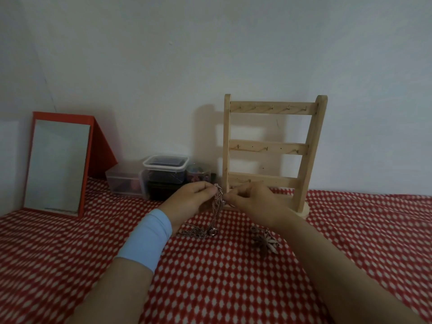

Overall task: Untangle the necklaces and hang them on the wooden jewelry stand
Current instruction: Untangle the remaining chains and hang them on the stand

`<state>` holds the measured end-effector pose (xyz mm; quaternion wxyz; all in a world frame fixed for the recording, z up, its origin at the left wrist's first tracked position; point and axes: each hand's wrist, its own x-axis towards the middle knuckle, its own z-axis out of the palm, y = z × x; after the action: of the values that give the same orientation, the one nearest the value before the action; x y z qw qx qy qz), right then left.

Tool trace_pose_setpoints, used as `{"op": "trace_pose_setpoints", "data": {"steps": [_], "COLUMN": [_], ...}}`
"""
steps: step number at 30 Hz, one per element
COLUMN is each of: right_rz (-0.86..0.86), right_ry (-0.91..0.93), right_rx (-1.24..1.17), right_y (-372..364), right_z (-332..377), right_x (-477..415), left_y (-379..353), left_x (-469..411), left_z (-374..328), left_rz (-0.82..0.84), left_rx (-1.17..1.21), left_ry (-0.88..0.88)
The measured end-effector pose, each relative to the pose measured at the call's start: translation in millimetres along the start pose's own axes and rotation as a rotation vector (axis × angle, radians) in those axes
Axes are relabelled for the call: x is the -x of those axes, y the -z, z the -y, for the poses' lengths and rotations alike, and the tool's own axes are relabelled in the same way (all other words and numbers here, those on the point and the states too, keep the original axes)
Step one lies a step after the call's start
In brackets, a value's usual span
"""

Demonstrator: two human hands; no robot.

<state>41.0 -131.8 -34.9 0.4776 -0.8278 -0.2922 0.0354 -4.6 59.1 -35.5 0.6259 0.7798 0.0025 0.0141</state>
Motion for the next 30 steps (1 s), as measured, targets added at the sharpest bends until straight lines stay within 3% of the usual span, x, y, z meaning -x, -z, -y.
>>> {"op": "trace_pose_setpoints", "data": {"steps": [4, 8, 12, 15, 18, 20, 23, 25, 30], "right_rz": [-0.101, 0.033, 0.138, 0.036, -0.038, -0.084, -0.079, -0.026, 0.021], "right_ry": [0.003, -0.104, -0.201, -0.105, -0.072, -0.075, -0.075, -0.092, -0.094], "right_rx": [-0.071, -0.159, -0.083, -0.276, -0.299, -0.248, -0.212, -0.309, -0.289], "right_y": [-3, -8, -10, -7, -8, -10, -9, -9, -9], "right_z": [-1, 6, 8, 6, -2, -3, -5, -6, -4], "right_x": [-2, 0, -6, -1, -3, -4, -5, -3, -2], "left_y": [-3, -9, -7, -5, -5, -5, -10, -13, -8], "left_x": [0, 1, 1, 2, 3, 3, 4, 4, 7], "left_z": [-6, -4, -3, -3, -5, -5, -6, -7, -6], "left_rz": [-0.172, -0.328, -0.237, -0.092, -0.066, -0.017, 0.029, 0.013, 0.103], "left_rx": [-0.18, -0.518, -0.536, -0.548, -0.597, -0.442, 0.112, 0.403, 0.647], "left_ry": [0.01, -0.096, -0.178, -0.201, -0.205, -0.118, -0.018, 0.005, 0.047]}}
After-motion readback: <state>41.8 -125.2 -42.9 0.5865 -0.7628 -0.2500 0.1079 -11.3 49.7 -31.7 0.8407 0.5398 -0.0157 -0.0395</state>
